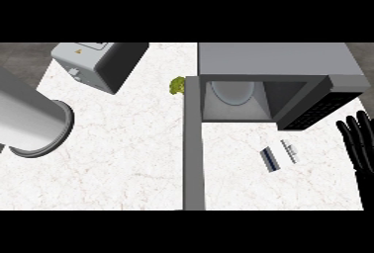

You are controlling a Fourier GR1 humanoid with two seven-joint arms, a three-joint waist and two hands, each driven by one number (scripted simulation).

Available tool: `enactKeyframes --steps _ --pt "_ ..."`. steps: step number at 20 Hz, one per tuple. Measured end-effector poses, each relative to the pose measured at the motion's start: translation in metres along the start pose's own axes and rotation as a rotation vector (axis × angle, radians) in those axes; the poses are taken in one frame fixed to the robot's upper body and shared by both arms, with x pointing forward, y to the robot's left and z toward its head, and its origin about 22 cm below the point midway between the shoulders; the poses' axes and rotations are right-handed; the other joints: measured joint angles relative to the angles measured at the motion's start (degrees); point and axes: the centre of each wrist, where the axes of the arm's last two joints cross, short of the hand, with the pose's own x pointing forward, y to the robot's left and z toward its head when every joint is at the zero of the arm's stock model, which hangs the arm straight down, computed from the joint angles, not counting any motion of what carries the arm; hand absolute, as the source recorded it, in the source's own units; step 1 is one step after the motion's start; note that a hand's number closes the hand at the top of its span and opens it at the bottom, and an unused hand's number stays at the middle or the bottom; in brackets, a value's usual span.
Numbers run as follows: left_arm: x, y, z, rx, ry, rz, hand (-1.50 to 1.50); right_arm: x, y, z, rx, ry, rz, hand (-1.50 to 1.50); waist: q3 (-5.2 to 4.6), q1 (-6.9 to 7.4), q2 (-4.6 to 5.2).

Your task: Pick up the milk, place it into the microwave and close the microwave

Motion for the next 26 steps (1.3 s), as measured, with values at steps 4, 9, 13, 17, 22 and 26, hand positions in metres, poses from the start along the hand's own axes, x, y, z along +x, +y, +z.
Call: enactKeyframes --steps 4,9,13,17,22,26 --pt "0.006 0.009 0.016 0.007 -0.006 -0.007 -1.5 -0.024 -0.001 0.0 -0.026 0.047 0.018 -1.5 0.01 0.17 0.02" --pt "0.013 0.02 0.029 0.021 0.013 -0.017 -1.5 -0.06 -0.008 0.001 -0.08 0.104 0.053 -1.5 0.02 0.3 0.04" --pt "0.018 0.03 0.041 0.026 0.021 -0.026 -1.5 -0.089 -0.014 0.009 -0.124 0.151 0.097 -1.5 0.02 0.41 0.03" --pt "0.026 0.037 0.048 0.011 0.01 -0.018 -1.5 -0.124 -0.02 0.025 -0.136 0.206 0.115 -1.5 0.03 0.47 0.06" --pt "0.028 0.036 0.063 0.036 0.028 -0.011 -1.5 -0.161 -0.028 0.041 -0.145 0.251 0.138 -1.5 0.05 0.58 0.05" --pt "0.029 0.038 0.07 0.04 0.029 -0.019 -1.5 -0.188 -0.035 0.053 -0.126 0.274 0.154 -1.5 0.06 0.63 0.08"
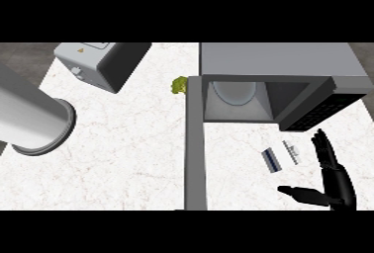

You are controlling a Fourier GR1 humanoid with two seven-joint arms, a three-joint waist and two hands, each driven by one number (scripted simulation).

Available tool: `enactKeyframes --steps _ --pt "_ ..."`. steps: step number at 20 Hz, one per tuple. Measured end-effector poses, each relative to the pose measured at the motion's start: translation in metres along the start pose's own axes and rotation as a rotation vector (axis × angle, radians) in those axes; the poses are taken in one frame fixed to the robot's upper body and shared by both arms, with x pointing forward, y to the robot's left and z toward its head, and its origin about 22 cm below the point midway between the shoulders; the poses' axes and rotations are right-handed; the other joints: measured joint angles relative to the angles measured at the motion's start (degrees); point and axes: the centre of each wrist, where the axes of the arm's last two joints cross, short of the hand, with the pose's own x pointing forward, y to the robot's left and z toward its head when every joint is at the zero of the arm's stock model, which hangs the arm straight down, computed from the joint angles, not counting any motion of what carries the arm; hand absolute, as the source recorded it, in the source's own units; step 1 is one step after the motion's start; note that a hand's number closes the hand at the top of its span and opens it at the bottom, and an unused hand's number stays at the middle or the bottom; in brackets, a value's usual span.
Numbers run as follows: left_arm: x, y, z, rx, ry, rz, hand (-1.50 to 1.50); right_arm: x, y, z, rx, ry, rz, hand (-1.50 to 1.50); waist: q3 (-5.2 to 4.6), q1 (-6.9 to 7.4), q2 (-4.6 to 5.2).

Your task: Pick up the milk, place it into the microwave and close the microwave

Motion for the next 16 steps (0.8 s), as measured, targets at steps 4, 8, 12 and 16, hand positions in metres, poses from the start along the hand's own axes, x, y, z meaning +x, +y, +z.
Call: enactKeyframes --steps 4,8,12,16 --pt "0.002 0.003 0.002 -0.007 -0.003 0.01 -1.5 -0.024 0.002 -0.001 0.009 0.01 0.044 -1.5 0.01 0.03 0.04" --pt "0.008 0.005 0.005 -0.018 -0.011 0.013 -1.5 -0.042 0.003 -0.006 0.021 0.018 0.068 -1.5 0.02 0.12 0.09" --pt "0.01 0.008 0.009 -0.031 -0.019 0.018 -1.5 -0.059 0.003 -0.004 0.032 0.017 0.052 -1.5 0.05 0.28 0.16" --pt "0.01 0.008 0.01 -0.032 -0.021 0.022 -1.5 -0.067 0.004 -0.005 0.033 0.025 0.027 -1.5 0.09 0.35 0.24"
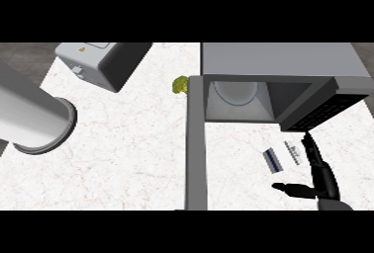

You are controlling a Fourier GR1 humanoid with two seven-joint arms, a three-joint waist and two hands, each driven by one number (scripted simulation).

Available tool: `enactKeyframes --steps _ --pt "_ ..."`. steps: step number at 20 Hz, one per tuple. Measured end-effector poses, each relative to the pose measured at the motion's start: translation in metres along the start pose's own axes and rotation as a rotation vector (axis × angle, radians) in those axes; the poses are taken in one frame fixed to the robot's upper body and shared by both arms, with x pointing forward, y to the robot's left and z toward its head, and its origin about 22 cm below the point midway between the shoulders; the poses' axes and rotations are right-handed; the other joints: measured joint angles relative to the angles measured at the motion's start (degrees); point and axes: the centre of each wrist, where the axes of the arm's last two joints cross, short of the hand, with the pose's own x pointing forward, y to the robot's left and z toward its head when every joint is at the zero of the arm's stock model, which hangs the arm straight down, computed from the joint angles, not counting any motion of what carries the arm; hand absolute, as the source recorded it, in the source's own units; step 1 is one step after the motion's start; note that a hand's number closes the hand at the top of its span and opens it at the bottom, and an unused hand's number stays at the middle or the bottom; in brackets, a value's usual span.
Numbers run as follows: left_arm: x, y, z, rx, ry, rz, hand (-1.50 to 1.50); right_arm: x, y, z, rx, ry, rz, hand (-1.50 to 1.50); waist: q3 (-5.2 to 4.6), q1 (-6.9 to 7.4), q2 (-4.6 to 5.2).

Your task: Pick up the milk, place it into the microwave and close the microwave

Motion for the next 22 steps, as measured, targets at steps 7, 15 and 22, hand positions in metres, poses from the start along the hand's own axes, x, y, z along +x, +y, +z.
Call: enactKeyframes --steps 7,15,22 --pt "0.004 0.001 0.0 -0.022 -0.001 0.007 -1.5 -0.002 0.007 -0.008 0.002 0.019 -0.071 1.5 0.07 0.34 0.18" --pt "0.001 0.002 0.001 -0.028 0.006 0.023 -1.5 -0.001 0.023 -0.016 0.054 0.004 -0.11 1.5 -0.13 0.49 0.17" --pt "0.002 0.0 0.004 -0.026 0.009 0.02 -1.5 0.002 0.048 -0.021 0.047 -0.022 -0.149 1.5 -0.12 0.27 0.11"
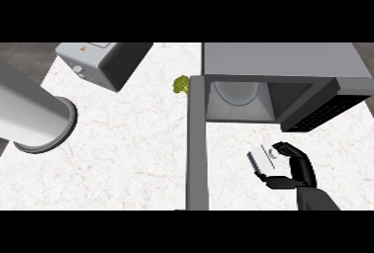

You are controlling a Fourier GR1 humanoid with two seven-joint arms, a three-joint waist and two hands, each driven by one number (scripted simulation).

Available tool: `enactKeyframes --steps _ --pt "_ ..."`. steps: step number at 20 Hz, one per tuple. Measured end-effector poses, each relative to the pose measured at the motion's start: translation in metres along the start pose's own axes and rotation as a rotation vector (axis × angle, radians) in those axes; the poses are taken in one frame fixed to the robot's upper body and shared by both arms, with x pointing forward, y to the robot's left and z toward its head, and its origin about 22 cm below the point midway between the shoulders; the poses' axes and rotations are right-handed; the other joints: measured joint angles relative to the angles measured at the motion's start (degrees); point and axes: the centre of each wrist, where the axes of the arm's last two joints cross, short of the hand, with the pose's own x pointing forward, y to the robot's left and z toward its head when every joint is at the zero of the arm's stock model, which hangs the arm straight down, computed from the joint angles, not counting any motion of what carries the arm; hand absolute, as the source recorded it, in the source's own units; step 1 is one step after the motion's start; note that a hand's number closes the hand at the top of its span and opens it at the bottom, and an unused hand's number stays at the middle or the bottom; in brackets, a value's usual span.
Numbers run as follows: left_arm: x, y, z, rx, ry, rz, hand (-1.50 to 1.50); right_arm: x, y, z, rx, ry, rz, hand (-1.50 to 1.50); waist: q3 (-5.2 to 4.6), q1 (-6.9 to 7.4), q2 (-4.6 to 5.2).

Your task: Pick up the milk, place it into the microwave and close the microwave

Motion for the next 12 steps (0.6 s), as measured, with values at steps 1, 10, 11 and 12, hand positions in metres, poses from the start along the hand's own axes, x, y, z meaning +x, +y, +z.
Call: enactKeyframes --steps 1,10,11,12 --pt "0.001 0.001 0.0 0.0 -0.003 -0.001 -1.5 0.0 0.009 -0.003 -0.002 -0.004 -0.012 1.5 0.01 -0.04 -0.01" --pt "0.0 0.003 0.002 0.009 0.011 0.005 -1.5 0.011 0.051 -0.029 0.033 -0.067 -0.058 1.5 0.05 -0.5 -0.15" --pt "-0.002 0.004 0.001 0.011 0.009 0.007 -1.5 0.015 0.051 -0.037 0.037 -0.078 -0.049 1.5 0.06 -0.51 -0.13" --pt "-0.002 0.007 0.003 0.013 0.011 0.008 -1.5 0.015 0.055 -0.036 0.044 -0.078 -0.044 1.5 0.03 -0.49 -0.16"
